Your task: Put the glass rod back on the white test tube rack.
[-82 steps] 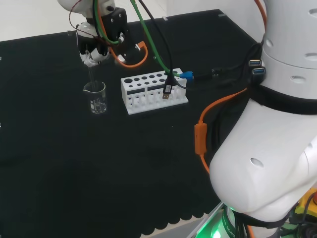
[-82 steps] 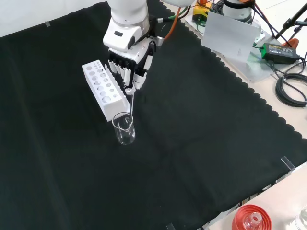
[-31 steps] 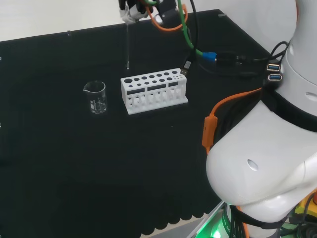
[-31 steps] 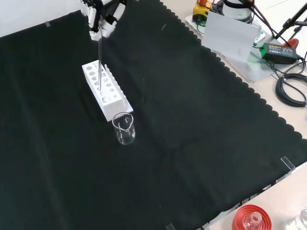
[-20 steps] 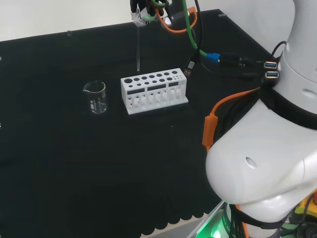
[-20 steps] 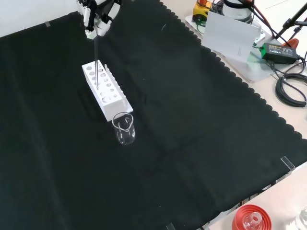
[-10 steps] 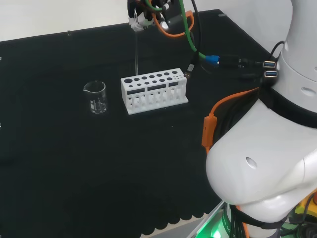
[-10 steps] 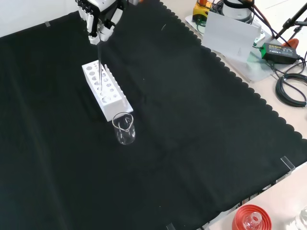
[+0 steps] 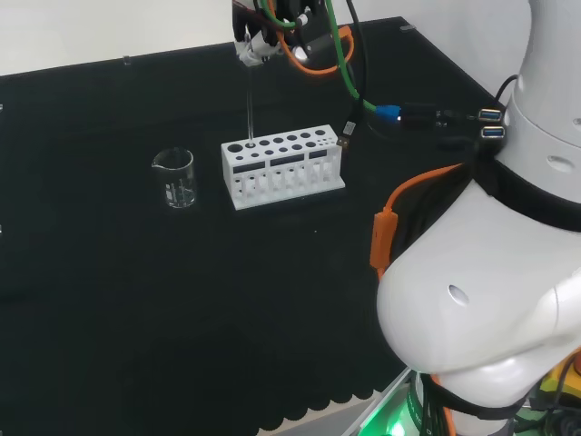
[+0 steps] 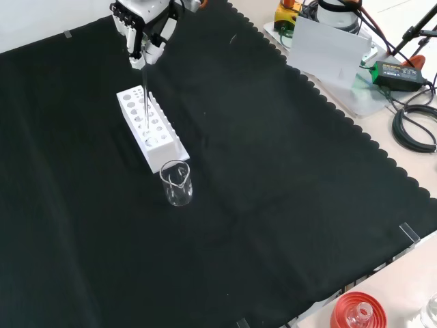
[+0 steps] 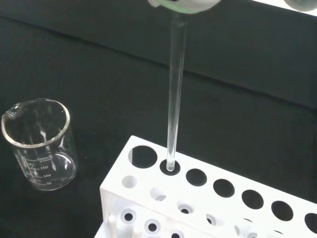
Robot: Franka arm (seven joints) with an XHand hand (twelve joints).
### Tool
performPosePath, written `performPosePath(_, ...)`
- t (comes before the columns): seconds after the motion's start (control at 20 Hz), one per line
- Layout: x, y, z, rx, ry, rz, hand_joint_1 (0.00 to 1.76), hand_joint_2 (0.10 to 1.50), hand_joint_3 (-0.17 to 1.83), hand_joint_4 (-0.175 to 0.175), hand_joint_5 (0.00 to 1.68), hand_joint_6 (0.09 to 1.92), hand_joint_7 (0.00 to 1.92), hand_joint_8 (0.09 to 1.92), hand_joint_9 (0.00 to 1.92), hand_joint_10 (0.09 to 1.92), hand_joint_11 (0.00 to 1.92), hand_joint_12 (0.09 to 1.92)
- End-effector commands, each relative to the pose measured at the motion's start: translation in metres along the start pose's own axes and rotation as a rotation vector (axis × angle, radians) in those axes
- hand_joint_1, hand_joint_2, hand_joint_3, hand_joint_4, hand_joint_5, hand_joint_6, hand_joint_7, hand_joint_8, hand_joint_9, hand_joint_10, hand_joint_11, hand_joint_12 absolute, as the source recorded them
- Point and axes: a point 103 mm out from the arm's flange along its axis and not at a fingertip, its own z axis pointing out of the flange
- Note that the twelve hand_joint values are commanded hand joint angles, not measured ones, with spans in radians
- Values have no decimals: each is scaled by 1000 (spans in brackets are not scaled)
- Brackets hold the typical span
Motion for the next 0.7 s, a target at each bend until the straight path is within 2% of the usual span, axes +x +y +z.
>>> performPosePath(0.05,-2,3,14,29,20,-3,1324,1035,-175,-174,1274,424,1618,87,1633,531,1550,889)
performPosePath(0.45,-3,14,31,65,12,-23,1324,1034,-175,-174,1274,424,1618,87,1633,530,1548,889)
performPosePath(0.7,0,21,36,64,22,-41,1324,1034,-175,-174,1274,425,1618,87,1632,529,1548,889)
